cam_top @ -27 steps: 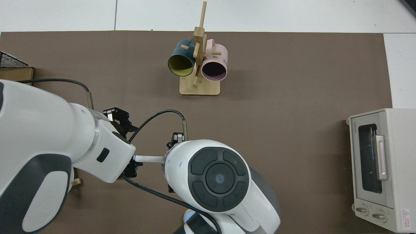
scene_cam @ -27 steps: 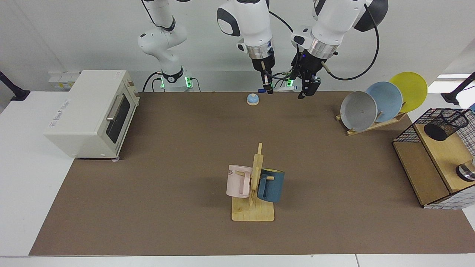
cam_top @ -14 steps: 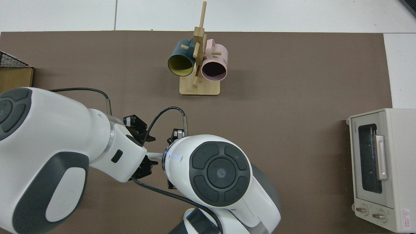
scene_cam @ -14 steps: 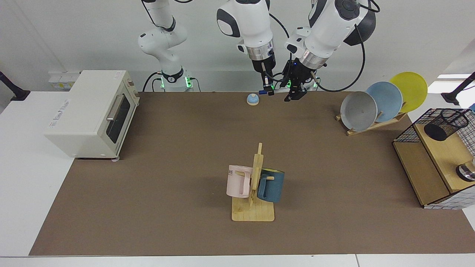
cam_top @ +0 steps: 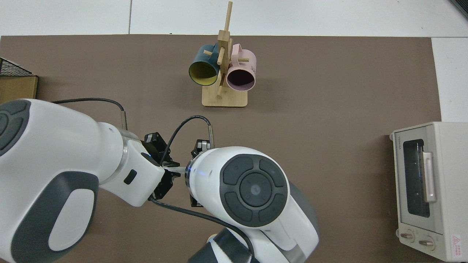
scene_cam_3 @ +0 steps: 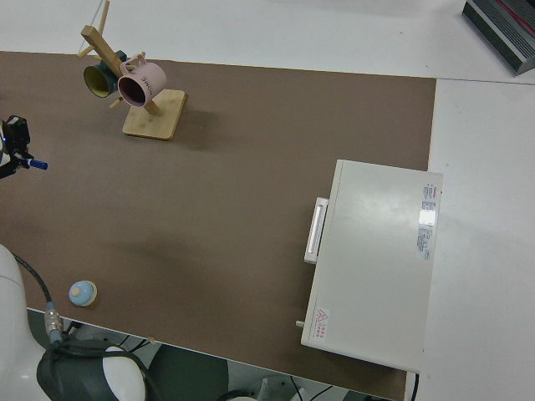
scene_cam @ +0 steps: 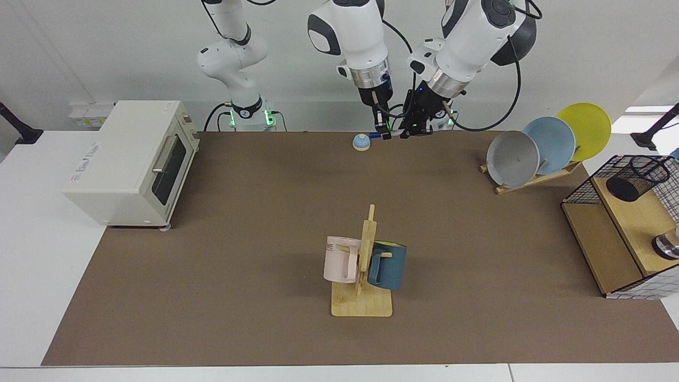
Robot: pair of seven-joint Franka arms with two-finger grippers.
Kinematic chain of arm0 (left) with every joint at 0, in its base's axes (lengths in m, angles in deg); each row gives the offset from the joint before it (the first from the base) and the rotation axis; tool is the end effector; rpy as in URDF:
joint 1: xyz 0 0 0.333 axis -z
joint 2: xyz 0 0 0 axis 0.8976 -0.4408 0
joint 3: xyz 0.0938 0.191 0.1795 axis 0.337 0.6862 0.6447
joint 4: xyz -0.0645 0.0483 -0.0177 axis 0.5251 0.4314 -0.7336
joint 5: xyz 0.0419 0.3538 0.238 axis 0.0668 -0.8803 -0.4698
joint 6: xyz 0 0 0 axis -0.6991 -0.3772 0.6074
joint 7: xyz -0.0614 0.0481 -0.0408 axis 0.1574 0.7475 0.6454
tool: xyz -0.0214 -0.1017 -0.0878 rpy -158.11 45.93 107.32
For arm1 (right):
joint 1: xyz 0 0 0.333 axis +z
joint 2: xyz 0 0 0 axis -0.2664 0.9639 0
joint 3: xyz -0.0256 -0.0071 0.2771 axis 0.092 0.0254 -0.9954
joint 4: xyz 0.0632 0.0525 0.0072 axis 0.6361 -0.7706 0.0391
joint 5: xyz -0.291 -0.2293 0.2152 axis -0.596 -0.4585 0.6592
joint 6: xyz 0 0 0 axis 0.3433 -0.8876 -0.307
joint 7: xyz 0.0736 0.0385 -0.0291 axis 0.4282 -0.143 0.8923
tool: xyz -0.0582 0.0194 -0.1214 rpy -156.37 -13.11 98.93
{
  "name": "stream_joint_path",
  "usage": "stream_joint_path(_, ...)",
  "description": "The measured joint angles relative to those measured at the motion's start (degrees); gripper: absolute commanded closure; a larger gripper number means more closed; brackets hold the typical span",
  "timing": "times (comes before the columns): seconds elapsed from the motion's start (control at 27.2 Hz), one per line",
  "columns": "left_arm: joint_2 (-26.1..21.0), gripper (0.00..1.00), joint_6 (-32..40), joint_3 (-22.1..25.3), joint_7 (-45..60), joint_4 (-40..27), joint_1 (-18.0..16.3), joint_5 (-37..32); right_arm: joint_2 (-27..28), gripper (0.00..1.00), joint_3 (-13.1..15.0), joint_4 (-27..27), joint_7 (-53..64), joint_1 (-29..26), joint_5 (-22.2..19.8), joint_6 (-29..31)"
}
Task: Put markers into pen holder
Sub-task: 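Grasp the marker with the left gripper while the right gripper holds it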
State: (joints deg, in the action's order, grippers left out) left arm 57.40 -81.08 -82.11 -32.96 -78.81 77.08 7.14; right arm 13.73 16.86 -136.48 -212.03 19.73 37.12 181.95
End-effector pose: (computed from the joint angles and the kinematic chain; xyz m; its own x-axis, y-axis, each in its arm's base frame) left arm 0.5071 -0.2484 0.5042 0.1169 -0.9511 0.2859 -0.9872 -0.0799 0.1380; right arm 0.4859 0.4603 0.4899 -0.0868 -0.9484 -0.3050 -0.9939 0.1036 -0.0391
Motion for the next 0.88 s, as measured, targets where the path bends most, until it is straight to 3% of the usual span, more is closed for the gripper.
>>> stream_joint_path(0.07, 0.01, 1.00, -0.55, -0.02, -0.40, -0.07, 0.04, 0.10, 0.00, 0.98, 0.01, 0.00, 0.00, -0.18, 0.00, 0.10)
stream_joint_path(0.11, 0.01, 1.00, -0.77, -0.02, -0.52, -0.10, 0.07, 0.14, 0.00, 0.89, 0.00, 0.00, 0.01, -0.25, 0.00, 0.11)
stream_joint_path(0.22, 0.01, 1.00, -1.06, -0.03, -0.63, -0.16, 0.10, 0.21, 0.01, 0.51, 0.01, 0.00, 0.02, -0.33, 0.00, 0.16)
stream_joint_path(0.29, 0.04, 1.00, -1.09, -0.03, -0.41, -0.25, 0.11, 0.53, 0.08, 0.09, 0.09, 0.02, -0.24, -0.36, 0.04, 0.64)
stream_joint_path(0.33, 0.04, 1.00, -1.39, -0.03, -0.14, -0.26, 0.12, 0.69, 0.10, 0.01, 0.09, 0.02, -0.35, -0.36, 0.13, 0.67)
stream_joint_path(0.88, 0.01, 1.00, -2.68, -0.03, 4.09, -0.33, 0.13, 0.74, -0.68, 0.00, -0.20, 0.34, 3.25, -0.91, 0.15, 0.11)
